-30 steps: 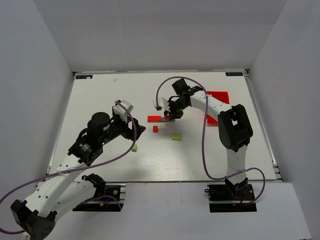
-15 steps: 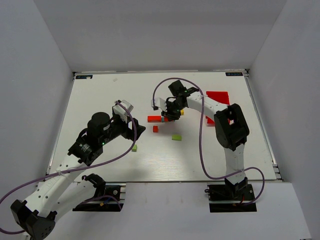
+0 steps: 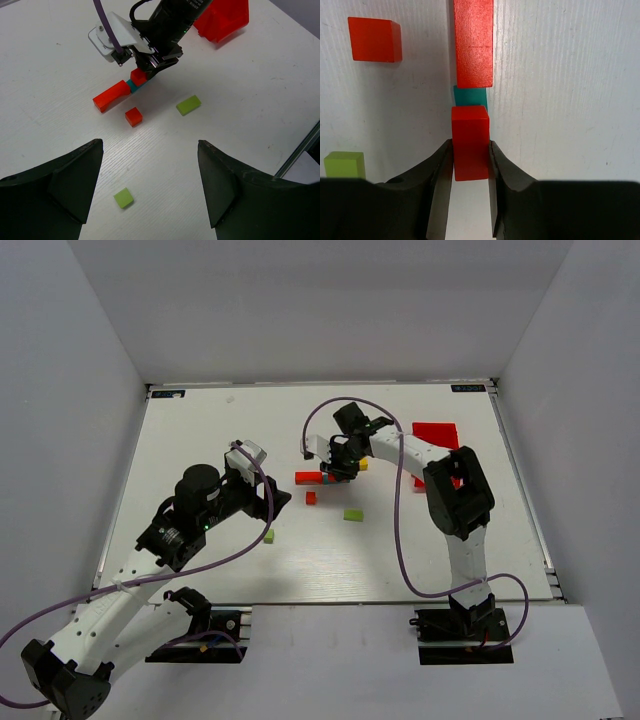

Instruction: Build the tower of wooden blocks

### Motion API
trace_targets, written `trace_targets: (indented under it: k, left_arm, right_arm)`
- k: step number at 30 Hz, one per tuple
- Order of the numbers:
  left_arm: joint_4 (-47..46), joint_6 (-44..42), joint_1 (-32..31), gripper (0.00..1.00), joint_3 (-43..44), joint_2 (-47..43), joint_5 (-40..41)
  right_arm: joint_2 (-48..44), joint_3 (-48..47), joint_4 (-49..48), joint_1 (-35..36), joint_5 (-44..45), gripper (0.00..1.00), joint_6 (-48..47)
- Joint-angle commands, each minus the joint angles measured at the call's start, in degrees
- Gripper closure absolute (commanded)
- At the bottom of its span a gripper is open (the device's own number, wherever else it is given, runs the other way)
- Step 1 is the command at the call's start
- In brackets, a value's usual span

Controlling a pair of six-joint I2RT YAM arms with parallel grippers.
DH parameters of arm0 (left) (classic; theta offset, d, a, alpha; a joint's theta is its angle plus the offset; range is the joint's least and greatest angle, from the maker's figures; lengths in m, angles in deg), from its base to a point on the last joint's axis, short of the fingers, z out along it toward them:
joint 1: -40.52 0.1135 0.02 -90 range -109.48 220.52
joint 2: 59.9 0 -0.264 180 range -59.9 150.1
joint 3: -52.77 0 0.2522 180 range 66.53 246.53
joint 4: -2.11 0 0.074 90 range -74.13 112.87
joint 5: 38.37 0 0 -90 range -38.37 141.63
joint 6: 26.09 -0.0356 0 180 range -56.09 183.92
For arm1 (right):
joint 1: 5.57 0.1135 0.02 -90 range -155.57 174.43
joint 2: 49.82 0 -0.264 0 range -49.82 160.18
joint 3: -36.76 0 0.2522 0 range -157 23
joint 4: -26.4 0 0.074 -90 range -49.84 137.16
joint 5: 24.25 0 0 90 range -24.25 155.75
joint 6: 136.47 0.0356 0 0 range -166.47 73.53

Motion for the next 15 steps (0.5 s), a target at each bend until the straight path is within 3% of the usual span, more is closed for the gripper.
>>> trace_targets:
  k: [1,15]
  left_arm:
    - [-0.8,0.0,0.4,0.14,-0.1,-0.7,-0.8]
    - [-0.8,0.0,0.4,0.14,-0.1,-0.7,-0.8]
  right_arm:
    - [0.0,-1.9,-1.9,0.5,0.7,0.98,1.3]
    - [0.1,-1.1,-3.3,0.9,2.8,0.92,0.4]
